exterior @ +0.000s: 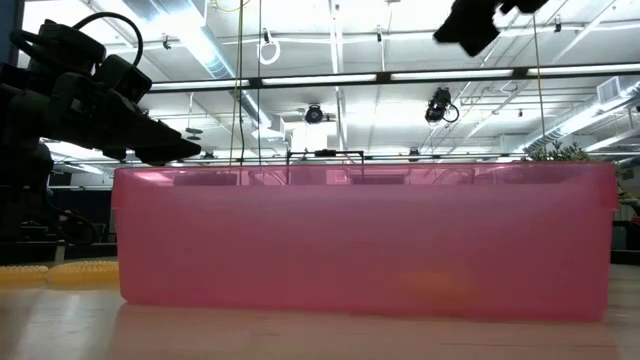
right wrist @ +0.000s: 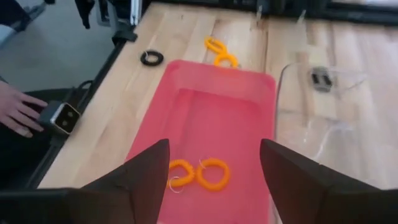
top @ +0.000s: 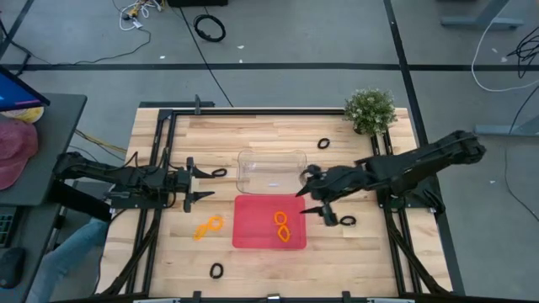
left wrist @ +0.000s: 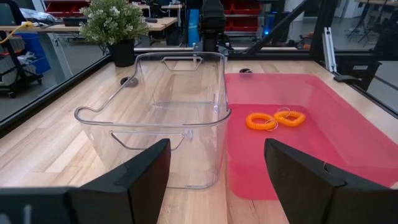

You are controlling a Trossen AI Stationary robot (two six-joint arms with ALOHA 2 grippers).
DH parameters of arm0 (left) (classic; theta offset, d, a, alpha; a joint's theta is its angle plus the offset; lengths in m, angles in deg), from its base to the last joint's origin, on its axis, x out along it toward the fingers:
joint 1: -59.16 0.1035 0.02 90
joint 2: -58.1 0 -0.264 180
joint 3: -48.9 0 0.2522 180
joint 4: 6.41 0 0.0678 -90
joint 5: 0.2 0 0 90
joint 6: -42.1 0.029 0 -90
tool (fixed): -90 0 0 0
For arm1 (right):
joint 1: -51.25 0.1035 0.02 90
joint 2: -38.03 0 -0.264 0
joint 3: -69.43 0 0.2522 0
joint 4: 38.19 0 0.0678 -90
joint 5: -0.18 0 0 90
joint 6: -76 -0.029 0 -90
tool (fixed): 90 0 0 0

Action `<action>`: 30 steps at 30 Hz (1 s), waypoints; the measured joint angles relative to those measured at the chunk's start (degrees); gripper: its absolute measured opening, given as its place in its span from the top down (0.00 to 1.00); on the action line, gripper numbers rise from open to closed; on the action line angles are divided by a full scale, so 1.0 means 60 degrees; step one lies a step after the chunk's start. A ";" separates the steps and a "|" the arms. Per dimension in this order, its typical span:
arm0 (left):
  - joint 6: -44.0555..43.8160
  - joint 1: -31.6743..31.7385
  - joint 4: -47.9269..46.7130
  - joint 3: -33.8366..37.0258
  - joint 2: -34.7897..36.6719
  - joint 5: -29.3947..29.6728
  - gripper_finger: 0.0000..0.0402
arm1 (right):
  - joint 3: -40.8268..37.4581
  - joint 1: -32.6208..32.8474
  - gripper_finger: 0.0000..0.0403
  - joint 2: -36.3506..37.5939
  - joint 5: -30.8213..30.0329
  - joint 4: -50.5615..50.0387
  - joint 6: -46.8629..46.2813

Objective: Sort spring keychains
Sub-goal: Put the orange spring keychain into the pink bin

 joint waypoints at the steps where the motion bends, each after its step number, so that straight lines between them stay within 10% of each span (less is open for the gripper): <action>1: 0.0001 0.0000 -0.0001 0.0001 -0.0001 -0.0003 0.35 | 0.0000 0.0000 0.37 0.0231 0.0000 -0.0160 0.0051; 17: 0.0001 0.0000 0.0001 0.0003 0.0002 -0.0003 0.35 | -0.1775 -0.0104 0.37 0.3317 -0.2493 0.0854 0.0346; 30: 0.0000 -0.0001 0.0003 0.0003 0.0003 0.0001 0.35 | -0.4478 -0.1136 0.37 0.7170 -0.2153 0.2658 0.0916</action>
